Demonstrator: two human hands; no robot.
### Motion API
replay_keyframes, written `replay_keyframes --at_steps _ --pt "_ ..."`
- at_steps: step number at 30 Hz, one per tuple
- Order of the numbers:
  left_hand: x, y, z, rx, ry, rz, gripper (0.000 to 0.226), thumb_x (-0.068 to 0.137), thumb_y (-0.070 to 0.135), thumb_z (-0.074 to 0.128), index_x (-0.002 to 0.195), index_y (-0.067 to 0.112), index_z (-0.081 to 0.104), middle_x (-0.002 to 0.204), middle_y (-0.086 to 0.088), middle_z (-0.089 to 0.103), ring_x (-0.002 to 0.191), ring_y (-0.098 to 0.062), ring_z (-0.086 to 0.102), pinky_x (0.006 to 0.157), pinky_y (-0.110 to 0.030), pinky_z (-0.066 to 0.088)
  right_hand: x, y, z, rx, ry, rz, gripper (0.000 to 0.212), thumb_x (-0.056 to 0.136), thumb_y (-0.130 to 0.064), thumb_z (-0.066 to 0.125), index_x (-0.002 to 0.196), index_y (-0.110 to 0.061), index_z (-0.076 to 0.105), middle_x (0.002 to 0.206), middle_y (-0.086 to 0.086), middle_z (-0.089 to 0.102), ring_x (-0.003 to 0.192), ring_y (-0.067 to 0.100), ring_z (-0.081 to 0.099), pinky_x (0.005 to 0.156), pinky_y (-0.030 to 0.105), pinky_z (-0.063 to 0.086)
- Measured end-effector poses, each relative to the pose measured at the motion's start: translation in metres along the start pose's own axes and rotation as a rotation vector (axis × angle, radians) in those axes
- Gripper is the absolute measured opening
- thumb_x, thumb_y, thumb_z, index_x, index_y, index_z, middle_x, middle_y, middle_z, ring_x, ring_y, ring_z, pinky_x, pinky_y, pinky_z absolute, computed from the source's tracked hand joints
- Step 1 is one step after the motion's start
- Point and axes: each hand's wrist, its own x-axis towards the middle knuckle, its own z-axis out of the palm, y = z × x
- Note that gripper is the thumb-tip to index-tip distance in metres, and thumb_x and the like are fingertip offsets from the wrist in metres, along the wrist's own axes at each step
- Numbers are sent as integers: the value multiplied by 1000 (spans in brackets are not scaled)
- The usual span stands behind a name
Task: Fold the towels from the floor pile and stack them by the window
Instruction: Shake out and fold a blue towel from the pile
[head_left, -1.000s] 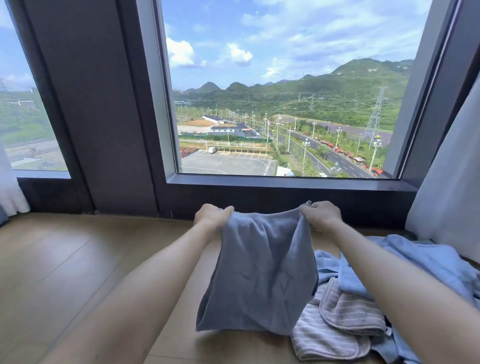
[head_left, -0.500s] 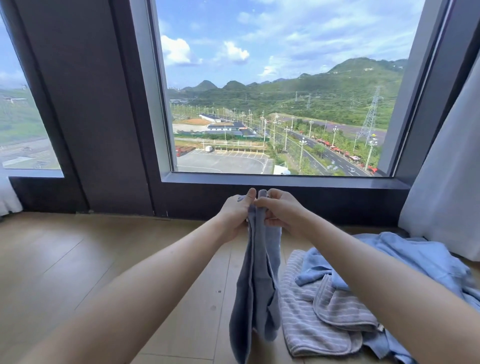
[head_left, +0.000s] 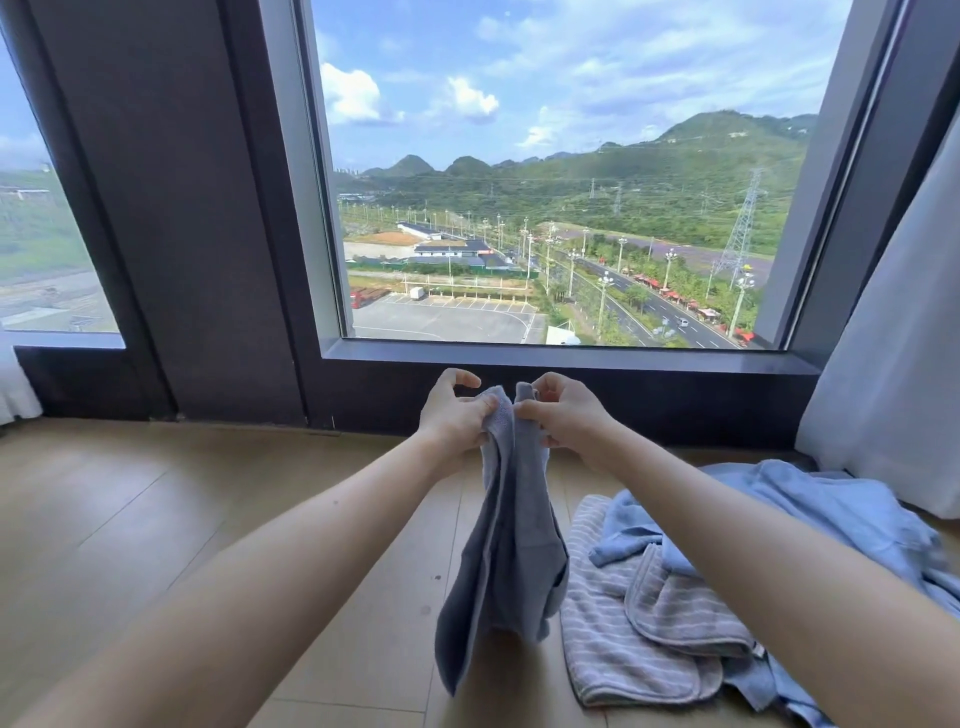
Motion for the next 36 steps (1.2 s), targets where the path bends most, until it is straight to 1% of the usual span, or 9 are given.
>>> replay_keyframes --at_steps 4,7,10,17,20,23,27,32,36 --pt "-4 1 3 112 -50 25 25 90 4 48 78 17 65 99 -14 66 94 -26 63 86 -42 55 -3 -1 3 -118 19 -98 17 80 -18 70 73 -19 55 72 -3 54 74 14 53 72 31 50" --pt "-7 7 6 38 -97 -17 21 90 23 57 78 11 70 88 -14 65 89 -22 64 81 -30 54 -6 -1 2 -149 104 -176 14 78 -19 73 76 -18 60 72 -6 58 70 8 53 65 20 43" --pt "-7 7 5 44 -110 9 42 79 42 69 88 1 71 90 -19 69 89 -22 68 83 -31 55 -9 0 -1 -107 53 -207 8 79 -18 72 84 -21 67 85 1 69 82 13 63 75 22 49" --pt "-8 0 -5 135 -180 114 11 92 12 58 96 10 67 99 -16 67 94 -23 63 90 -37 51 -12 4 -11 -3 -59 -161 31 80 -3 58 82 -31 70 89 -7 68 91 14 61 83 26 51" --pt "-10 1 -6 286 -225 200 13 93 10 55 98 10 66 92 -9 65 87 -16 58 83 -33 48 -11 4 -17 -118 43 -163 32 84 -9 57 110 -27 63 106 -5 59 94 13 57 78 20 47" --pt "-13 4 -6 391 -275 284 13 92 9 55 95 12 67 87 -7 63 81 -14 55 76 -28 44 -4 6 -19 -60 15 -111 32 94 -20 49 125 -28 55 119 -5 57 115 13 50 96 26 39" --pt "-17 5 -5 364 -339 309 21 90 2 55 87 18 67 84 -5 64 79 -12 55 75 -24 44 -1 12 -19 -200 -132 -21 24 97 -40 43 109 -32 62 112 -6 63 112 13 54 97 28 41" --pt "-21 1 -9 379 -418 314 15 89 7 61 97 12 71 100 -13 70 91 -15 62 84 -29 52 -8 18 -34 -144 -356 16 16 91 -35 57 95 -25 69 97 0 69 88 11 60 81 28 49" --pt "-23 3 -7 201 -478 179 48 74 59 54 99 20 66 103 -2 69 96 -13 65 84 -25 51 -4 19 -34 -334 -133 -95 10 87 -21 64 77 -21 63 76 -2 61 78 14 56 75 30 47"
